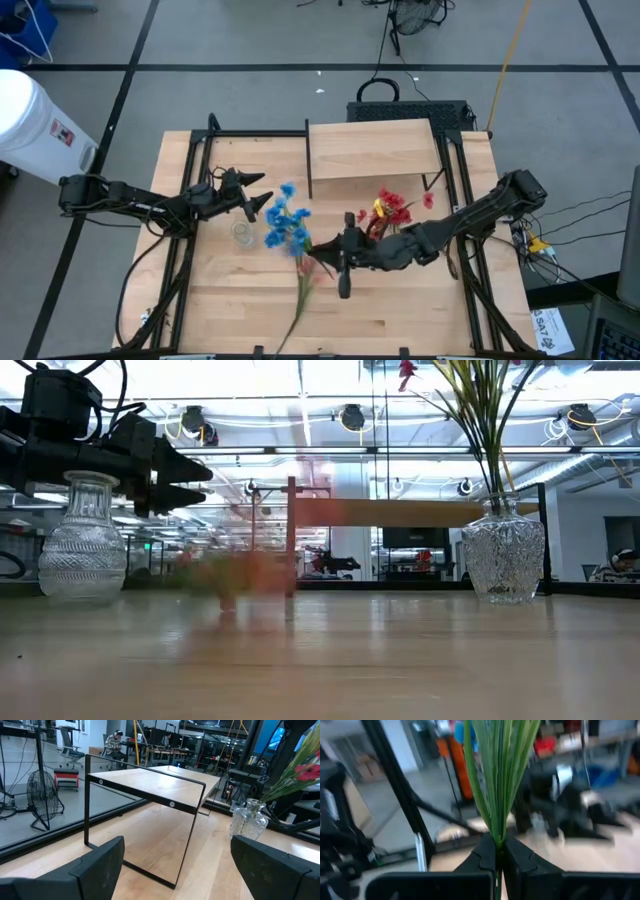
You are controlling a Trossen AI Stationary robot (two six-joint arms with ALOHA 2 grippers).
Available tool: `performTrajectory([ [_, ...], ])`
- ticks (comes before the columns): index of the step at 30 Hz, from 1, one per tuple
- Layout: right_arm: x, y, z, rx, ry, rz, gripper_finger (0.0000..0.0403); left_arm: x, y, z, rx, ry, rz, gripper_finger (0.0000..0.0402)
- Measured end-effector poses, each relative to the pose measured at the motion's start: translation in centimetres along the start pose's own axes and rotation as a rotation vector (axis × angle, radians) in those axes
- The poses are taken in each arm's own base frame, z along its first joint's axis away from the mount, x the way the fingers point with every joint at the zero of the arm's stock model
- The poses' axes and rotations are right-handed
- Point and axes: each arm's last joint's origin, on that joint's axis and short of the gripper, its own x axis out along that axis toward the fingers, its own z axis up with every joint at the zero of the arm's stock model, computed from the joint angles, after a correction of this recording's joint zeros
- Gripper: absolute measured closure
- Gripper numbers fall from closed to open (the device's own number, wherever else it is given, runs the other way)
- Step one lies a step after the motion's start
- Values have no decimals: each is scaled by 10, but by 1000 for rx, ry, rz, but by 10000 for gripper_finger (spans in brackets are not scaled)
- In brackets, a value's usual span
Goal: Pick and place flowers into a vace then onto a shelf
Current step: Put the blue flowers into the right transparent vase
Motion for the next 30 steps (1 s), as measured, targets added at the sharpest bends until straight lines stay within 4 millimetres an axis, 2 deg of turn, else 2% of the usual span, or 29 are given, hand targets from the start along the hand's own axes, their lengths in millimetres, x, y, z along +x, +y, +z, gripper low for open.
performTrajectory([
  [4,-8,4,21,-86,-122,95,402,0,0,0,0,1,0,36],
  [7,-13,11,26,-255,-195,100,402,0,0,0,0,0,0,36],
  [12,-29,30,30,-531,-275,5,402,0,0,0,0,0,0,36],
  [16,-45,47,28,-639,-295,-126,401,0,0,0,0,0,0,36],
  [23,-93,82,40,-858,-432,-257,402,0,0,0,0,0,0,36],
  [26,-111,80,52,-830,-432,-425,402,0,0,0,0,0,0,36],
  [30,-125,62,68,-804,-410,-619,402,0,0,0,0,0,0,36],
])
